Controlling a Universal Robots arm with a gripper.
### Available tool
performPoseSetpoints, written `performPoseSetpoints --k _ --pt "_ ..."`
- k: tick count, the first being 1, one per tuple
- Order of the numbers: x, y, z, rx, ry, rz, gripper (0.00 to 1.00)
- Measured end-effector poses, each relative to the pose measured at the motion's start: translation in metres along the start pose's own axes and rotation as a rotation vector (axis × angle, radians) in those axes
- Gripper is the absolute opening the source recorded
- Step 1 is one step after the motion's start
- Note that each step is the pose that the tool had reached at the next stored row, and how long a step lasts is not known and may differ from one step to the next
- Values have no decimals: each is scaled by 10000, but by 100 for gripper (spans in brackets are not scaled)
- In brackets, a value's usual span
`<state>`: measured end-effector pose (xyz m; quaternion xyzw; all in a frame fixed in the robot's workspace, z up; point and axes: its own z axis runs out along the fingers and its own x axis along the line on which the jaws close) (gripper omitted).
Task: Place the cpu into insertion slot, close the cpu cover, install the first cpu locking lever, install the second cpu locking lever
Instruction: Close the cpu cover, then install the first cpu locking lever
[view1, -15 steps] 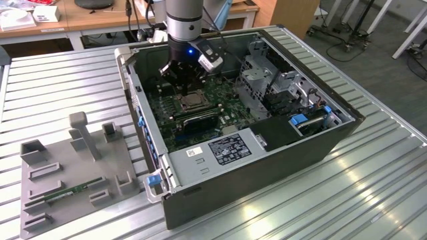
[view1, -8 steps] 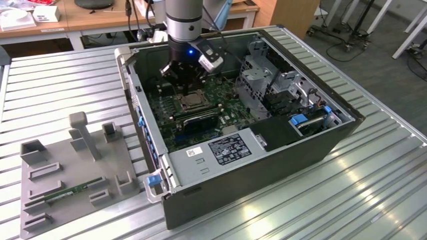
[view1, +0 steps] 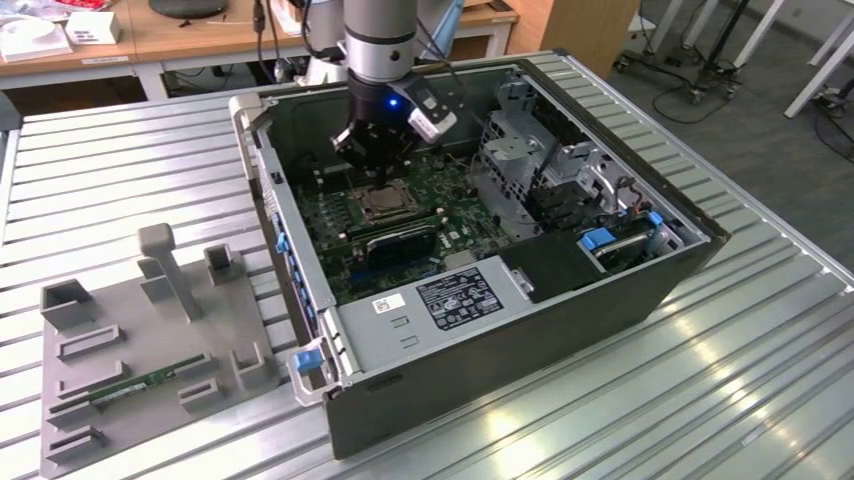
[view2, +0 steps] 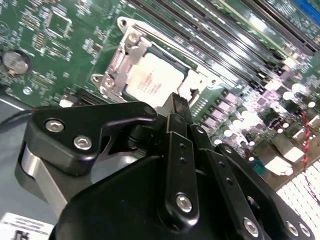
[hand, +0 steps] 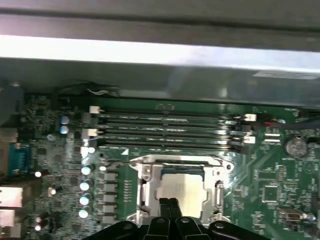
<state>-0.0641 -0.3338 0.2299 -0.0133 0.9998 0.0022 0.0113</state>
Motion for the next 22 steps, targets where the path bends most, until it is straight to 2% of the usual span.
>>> performPoseSetpoints --k 3,8,12,22 --pt "-56 -1 4 0 0 -2 11" --pt "-67 -2 4 1 1 0 11" --pt "-117 -4 6 1 0 -1 11" --pt "-116 -3 6 1 0 -2 11"
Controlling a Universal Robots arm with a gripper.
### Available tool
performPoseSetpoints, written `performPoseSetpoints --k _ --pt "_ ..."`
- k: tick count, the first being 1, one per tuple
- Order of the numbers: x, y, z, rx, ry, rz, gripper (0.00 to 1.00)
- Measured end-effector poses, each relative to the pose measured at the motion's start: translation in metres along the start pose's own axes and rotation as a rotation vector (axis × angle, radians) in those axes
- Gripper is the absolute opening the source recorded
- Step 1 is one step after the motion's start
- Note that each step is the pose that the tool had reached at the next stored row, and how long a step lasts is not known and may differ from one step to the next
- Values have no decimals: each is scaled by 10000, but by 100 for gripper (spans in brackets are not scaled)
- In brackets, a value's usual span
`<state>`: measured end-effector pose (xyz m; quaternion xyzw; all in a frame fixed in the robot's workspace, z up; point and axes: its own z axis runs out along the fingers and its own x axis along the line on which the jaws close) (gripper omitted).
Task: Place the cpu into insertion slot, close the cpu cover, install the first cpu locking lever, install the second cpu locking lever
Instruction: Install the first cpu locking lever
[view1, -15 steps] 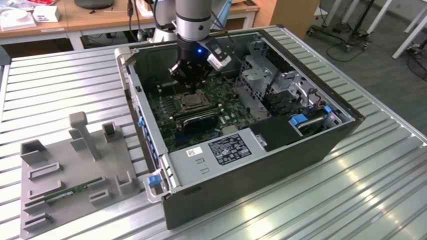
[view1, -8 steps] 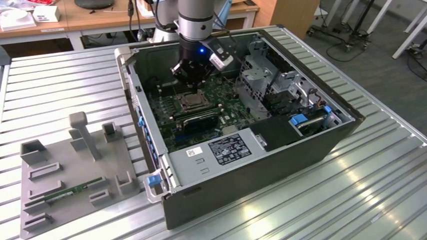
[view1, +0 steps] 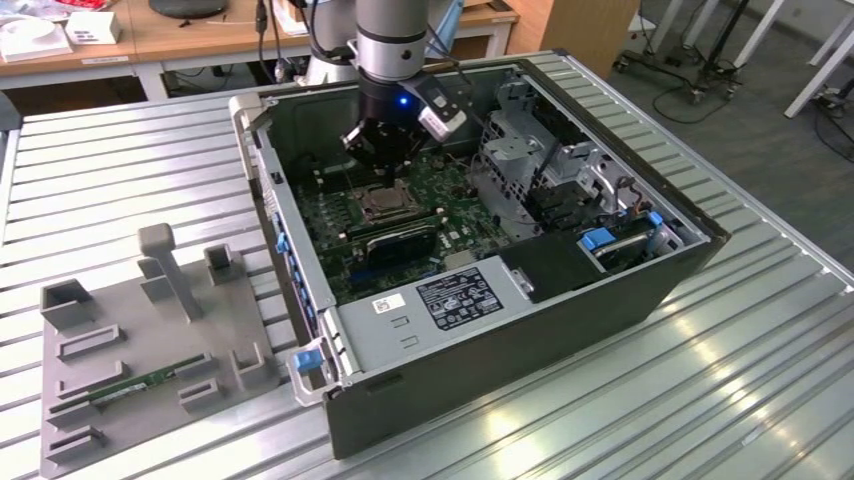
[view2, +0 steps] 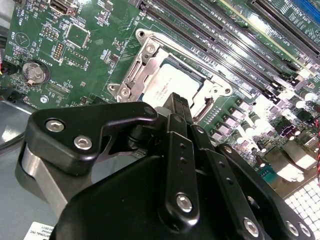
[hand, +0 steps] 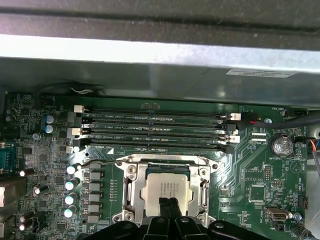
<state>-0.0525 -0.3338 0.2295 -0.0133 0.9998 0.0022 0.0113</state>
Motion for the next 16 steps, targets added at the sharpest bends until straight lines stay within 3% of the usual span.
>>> performPoseSetpoints --k 16 --pt "33 1 -1 0 0 2 11"
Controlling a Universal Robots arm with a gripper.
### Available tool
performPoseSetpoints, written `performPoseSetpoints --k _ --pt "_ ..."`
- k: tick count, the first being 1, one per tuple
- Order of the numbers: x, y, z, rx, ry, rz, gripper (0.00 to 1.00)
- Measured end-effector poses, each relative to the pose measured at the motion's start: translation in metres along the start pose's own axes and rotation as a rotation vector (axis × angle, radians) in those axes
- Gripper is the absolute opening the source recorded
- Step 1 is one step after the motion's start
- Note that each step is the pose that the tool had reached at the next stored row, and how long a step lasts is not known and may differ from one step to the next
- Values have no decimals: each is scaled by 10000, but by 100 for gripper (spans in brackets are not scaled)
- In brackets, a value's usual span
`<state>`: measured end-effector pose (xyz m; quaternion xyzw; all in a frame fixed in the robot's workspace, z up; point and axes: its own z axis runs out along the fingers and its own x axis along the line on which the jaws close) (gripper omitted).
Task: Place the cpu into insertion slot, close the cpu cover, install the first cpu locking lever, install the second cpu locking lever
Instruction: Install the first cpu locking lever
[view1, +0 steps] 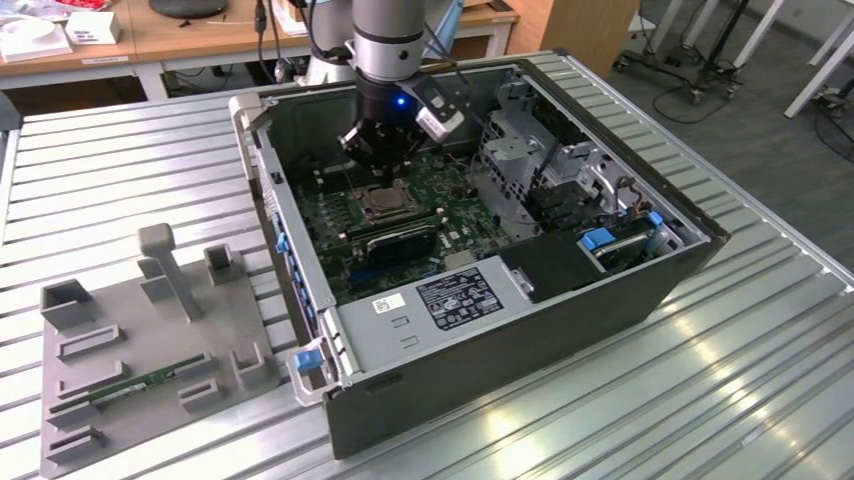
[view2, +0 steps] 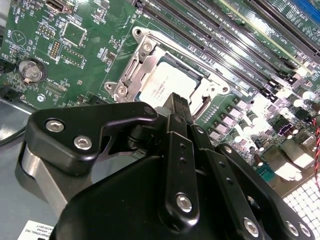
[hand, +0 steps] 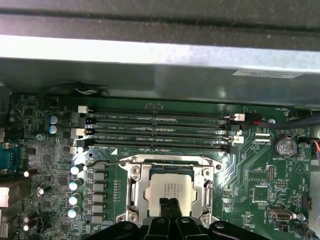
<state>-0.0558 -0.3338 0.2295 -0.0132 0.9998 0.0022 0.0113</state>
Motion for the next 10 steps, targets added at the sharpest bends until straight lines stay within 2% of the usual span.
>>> performPoseSetpoints --k 10 --pt "66 2 -1 0 0 -1 11"
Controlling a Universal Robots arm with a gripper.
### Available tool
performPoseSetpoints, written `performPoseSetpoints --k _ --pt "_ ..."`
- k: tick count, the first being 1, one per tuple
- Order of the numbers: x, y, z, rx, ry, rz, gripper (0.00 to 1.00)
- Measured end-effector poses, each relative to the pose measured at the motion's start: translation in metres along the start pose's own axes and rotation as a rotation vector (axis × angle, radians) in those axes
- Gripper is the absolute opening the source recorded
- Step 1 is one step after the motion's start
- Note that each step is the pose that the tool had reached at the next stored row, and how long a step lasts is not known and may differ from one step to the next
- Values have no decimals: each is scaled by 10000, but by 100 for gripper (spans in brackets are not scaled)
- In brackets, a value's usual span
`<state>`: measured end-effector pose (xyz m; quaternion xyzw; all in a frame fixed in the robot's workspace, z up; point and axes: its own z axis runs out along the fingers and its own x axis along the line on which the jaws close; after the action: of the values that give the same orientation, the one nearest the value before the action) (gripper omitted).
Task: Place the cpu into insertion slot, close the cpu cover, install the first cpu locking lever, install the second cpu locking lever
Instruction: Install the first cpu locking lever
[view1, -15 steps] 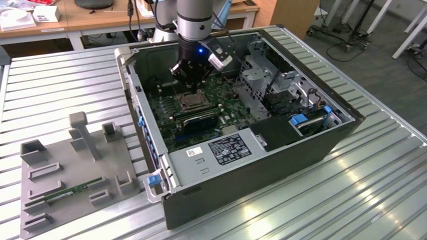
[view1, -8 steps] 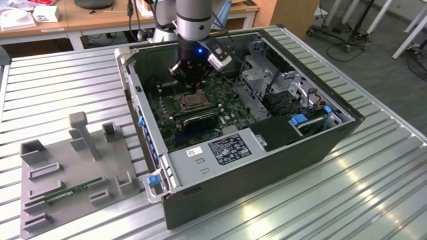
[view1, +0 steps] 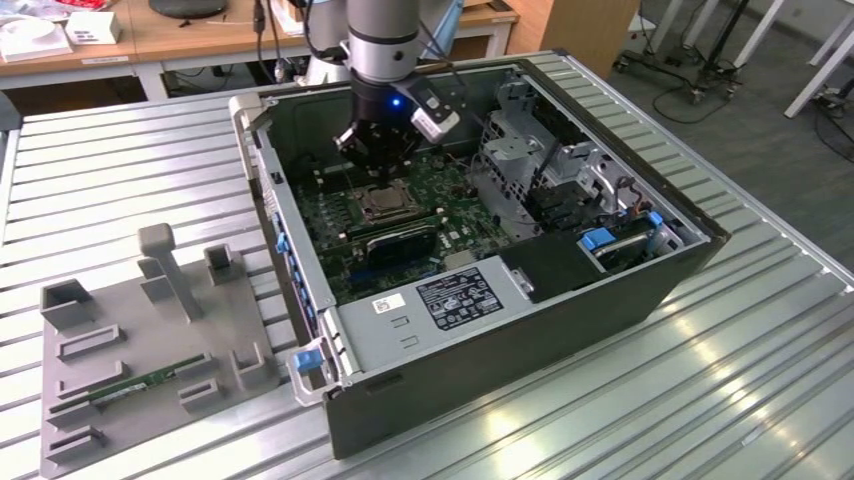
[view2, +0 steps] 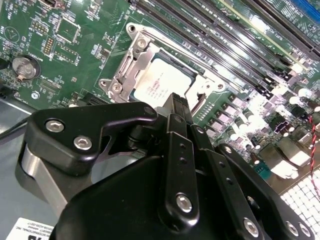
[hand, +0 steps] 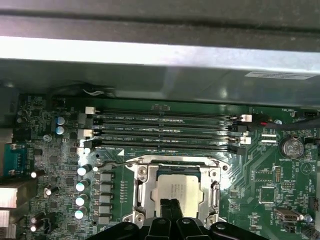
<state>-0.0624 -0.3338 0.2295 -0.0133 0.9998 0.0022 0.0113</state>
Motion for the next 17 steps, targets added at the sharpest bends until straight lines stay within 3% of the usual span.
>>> performPoseSetpoints --k 9,17 --pt "158 4 -3 0 0 -1 11" --pt "354 10 -7 0 -1 1 11"
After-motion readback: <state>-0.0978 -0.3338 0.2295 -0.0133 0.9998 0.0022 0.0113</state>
